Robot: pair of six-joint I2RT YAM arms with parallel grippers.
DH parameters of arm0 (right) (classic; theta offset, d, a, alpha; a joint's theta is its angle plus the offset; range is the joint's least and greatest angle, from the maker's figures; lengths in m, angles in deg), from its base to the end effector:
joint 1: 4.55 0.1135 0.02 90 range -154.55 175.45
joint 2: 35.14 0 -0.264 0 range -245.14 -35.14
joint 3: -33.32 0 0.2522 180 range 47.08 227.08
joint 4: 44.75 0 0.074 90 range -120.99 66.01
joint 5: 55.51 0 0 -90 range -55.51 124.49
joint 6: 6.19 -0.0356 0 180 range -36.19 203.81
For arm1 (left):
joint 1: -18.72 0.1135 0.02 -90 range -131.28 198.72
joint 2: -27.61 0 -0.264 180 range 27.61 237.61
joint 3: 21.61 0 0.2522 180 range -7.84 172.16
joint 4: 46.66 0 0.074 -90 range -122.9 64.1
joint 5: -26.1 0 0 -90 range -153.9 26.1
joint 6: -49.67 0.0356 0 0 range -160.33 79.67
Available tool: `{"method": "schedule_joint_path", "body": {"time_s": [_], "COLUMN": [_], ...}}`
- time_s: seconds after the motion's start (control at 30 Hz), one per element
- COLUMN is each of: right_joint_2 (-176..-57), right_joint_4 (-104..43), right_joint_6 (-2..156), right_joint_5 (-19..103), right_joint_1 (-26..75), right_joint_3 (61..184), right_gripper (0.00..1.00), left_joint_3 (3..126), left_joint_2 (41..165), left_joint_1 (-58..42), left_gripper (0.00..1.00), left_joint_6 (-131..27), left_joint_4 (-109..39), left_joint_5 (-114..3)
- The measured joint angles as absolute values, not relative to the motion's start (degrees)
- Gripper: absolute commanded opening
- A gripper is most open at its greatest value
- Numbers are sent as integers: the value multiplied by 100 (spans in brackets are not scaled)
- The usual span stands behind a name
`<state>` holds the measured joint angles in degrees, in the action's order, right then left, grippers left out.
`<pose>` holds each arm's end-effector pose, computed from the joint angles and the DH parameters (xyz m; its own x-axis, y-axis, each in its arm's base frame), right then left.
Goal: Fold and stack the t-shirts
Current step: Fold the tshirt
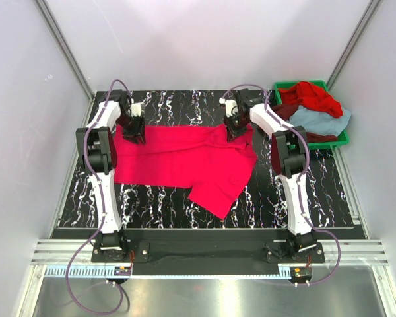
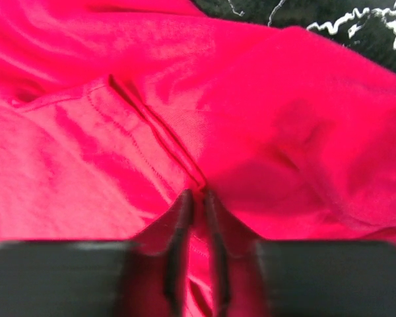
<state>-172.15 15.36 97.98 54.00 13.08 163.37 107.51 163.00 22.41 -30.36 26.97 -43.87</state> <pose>0.4780 0.1644 0.1639 -0.7508 -0.4807 -0.4530 -0.6119 0.7645 0.2028 0.4773 0.0186 0.1656 -0.9677 0.1006 -0.2311 0.1696 0.9382 -0.3018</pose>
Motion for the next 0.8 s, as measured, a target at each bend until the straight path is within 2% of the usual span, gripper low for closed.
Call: {"method": "schedule_joint_path", "body": {"time_s": [0.07,0.47,0.8], "right_joint_2": [-17270,-17014,-16363], "right_joint_4": [1534,1536,1545], "right_joint_6": [9798,9789,9685], "right_joint_5": [5378,5310,5367], "right_joint_1": [1308,1308,1443], "right_joint_3": [16353,16180,15520], "right_gripper": [0,2,3], "left_joint_3": [10748,10740,10740], "left_joint_2": [16300,16300,16300], "left_joint_1": [2241,2241,2241], "left_gripper": [47,47,47], "left_joint_6": [-3038,-3075,-3101], "left_joint_4": [2697,2691,2691], "left_joint_5": [-4387,-4341,-4299]}}
